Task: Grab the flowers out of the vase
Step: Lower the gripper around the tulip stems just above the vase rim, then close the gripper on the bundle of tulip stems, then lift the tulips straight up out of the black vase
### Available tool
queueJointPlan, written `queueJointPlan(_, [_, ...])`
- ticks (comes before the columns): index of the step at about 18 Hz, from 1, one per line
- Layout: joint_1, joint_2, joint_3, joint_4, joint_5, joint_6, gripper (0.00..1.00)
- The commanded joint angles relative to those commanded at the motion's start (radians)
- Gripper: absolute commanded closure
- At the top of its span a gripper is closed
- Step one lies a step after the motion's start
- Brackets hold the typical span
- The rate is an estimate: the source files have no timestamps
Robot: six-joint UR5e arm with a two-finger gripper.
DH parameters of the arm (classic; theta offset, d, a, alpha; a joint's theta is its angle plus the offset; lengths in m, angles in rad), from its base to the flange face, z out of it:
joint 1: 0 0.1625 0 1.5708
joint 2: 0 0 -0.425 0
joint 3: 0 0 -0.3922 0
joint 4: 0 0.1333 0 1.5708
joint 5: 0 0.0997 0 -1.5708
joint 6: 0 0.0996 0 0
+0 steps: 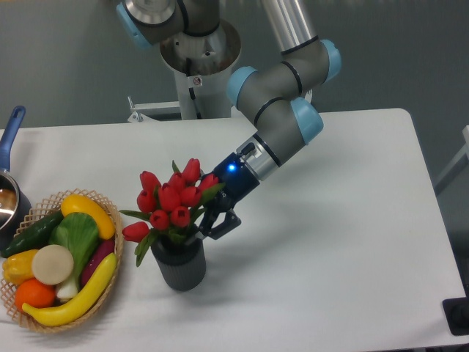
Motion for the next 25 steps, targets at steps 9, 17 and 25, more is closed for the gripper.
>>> queueJointPlan(9, [0.003, 0.011, 0.021, 0.000, -0.005, -0.072, 0.56])
queueJointPlan(17, [0.000, 0.081, 0.071, 0.000, 0.005, -0.268, 0.56])
queueJointPlan(25, [0.003, 0.146, 0.086, 0.000, 0.008, -0.348, 0.56])
